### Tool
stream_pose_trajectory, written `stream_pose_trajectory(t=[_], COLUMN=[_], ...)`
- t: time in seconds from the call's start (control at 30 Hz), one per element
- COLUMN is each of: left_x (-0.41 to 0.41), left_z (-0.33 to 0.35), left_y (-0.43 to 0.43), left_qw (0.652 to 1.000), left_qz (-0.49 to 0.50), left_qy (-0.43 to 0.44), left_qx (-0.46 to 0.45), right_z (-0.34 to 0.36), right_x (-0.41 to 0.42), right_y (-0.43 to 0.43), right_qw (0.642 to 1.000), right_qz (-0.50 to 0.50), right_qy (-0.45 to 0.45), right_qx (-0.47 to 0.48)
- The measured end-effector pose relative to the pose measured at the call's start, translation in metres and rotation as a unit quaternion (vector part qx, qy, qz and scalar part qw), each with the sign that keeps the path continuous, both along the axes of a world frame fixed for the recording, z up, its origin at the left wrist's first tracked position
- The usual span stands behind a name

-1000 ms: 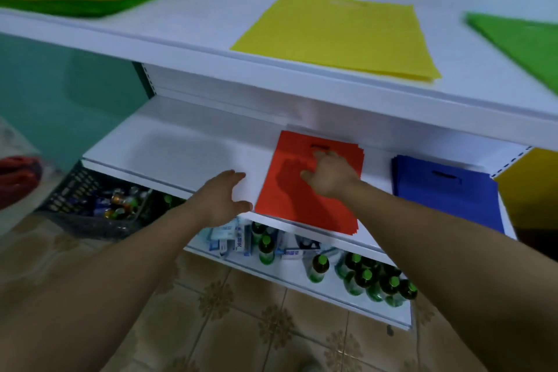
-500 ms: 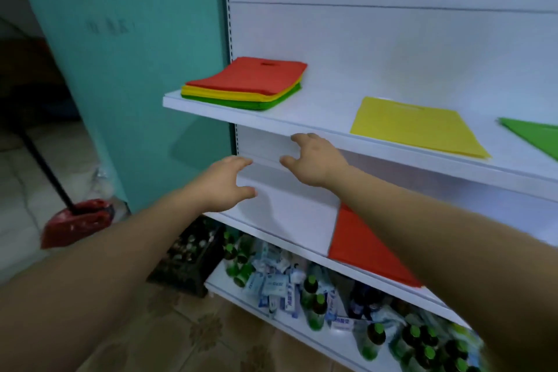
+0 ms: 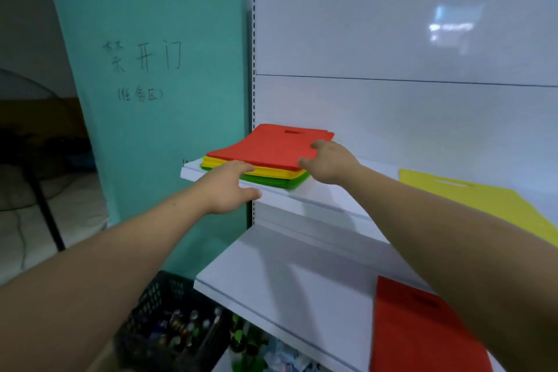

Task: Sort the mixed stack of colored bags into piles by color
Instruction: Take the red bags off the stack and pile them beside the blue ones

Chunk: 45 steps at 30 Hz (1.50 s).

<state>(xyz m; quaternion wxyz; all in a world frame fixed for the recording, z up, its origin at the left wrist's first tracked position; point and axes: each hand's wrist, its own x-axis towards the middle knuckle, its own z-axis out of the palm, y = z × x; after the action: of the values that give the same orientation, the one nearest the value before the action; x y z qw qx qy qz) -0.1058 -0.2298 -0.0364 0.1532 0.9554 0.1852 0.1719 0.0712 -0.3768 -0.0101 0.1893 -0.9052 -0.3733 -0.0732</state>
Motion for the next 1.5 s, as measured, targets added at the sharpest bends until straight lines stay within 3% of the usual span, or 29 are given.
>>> stream_pose_trajectory(t=[0.4, 0.63, 0.87, 1.07, 1.23, 1.3, 1.4, 1.5], left_x=[0.106, 0.145, 0.157, 0.157, 0.154, 0.154, 0.152, 0.152], left_z=[0.018, 0.012, 0.002, -0.001, 0.006, 0.011, 0.017, 0.025], left_y=[0.118, 0.159, 0.181, 0.185, 0.185, 0.186, 0.181, 0.176], left_qw=[0.995, 0.995, 0.992, 0.994, 0.993, 0.995, 0.963, 0.933], left_qz=[0.075, 0.062, 0.024, 0.023, 0.025, 0.003, -0.066, -0.079], left_qy=[-0.01, 0.017, 0.105, 0.111, 0.116, 0.082, -0.039, -0.137], left_qx=[-0.063, -0.075, -0.061, 0.0, 0.01, -0.056, -0.258, -0.323], right_z=[-0.015, -0.027, -0.028, -0.022, -0.006, 0.005, 0.024, 0.043], right_x=[0.14, 0.162, 0.155, 0.137, 0.11, 0.098, 0.079, 0.058], right_y=[0.096, 0.115, 0.115, 0.115, 0.106, 0.102, 0.096, 0.088], right_qw=[0.998, 0.988, 0.969, 0.966, 0.948, 0.934, 0.91, 0.889], right_qz=[-0.056, -0.145, -0.208, -0.176, -0.078, -0.055, -0.05, -0.059], right_qy=[0.038, 0.058, 0.12, 0.032, -0.063, -0.103, -0.129, -0.13], right_qx=[0.002, 0.018, 0.053, 0.185, 0.301, 0.336, 0.392, 0.436])
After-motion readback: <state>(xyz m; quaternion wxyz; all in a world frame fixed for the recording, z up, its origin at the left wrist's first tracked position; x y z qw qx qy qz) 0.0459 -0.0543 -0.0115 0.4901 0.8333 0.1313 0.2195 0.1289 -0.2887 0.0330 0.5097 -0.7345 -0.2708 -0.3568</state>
